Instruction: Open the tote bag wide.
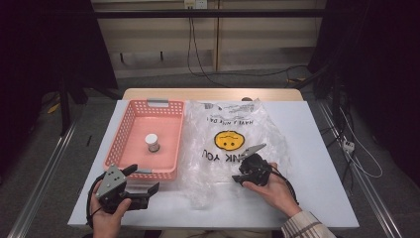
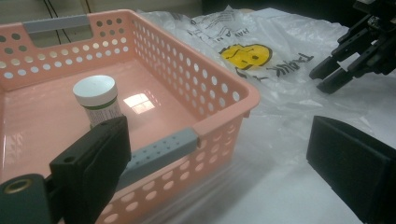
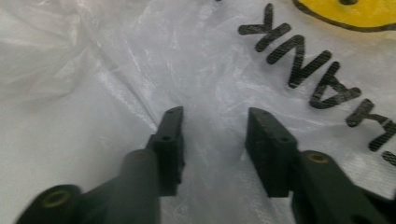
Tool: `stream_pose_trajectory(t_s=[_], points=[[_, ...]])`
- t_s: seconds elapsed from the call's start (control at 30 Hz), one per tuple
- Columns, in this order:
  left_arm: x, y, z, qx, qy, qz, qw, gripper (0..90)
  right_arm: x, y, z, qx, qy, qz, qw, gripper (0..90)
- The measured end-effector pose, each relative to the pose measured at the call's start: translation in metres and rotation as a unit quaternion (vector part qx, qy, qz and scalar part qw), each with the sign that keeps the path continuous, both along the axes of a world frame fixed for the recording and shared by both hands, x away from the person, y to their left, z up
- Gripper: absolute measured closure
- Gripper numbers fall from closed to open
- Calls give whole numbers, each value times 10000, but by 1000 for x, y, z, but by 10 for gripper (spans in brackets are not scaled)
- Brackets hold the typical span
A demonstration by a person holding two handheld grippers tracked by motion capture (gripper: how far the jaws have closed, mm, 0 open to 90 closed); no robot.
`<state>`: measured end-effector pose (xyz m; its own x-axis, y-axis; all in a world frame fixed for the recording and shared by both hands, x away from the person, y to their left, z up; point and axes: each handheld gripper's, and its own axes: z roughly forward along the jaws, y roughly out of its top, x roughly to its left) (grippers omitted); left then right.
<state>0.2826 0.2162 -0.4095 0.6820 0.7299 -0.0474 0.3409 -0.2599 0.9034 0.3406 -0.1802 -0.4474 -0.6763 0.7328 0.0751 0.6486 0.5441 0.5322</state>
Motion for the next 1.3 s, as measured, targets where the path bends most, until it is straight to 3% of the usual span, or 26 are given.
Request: stream_pose_trajectory(t_s=[0.13,0.17,0.2,0.23,0.37,0.6,0.63,0.93,1.17,1.3], points=[[0,1,0,7,-4,0,10000,61,0,-1,0,-32,-62,4,10000,700],[0,1,0,4,-1,5,10000,61,0,-1,0,-66,-145,-50,9999,771],[0,1,0,-1,-2,13,10000,61,0,-1,0,-66,-145,-50,9999,771],[0,1,0,-6,-3,14,10000,61,1,-2,-2,76,-159,-86,9998,864],[0,2,0,-3,-6,31,10000,61,1,-4,-2,138,-171,-139,9997,900],[0,3,0,-30,-16,31,10000,61,1,-9,4,510,-195,-274,9981,900],[0,3,0,-25,-8,29,10000,61,1,-11,7,656,-231,-346,9970,900],[0,3,0,-33,-20,45,10000,61,1,-15,16,933,-405,-409,9940,900],[0,2,0,-12,-24,45,10000,61,1,-20,32,1313,-845,-481,9866,900],[-1,3,0,-20,-33,38,10000,61,5,-18,35,1412,-926,-480,9845,900]])
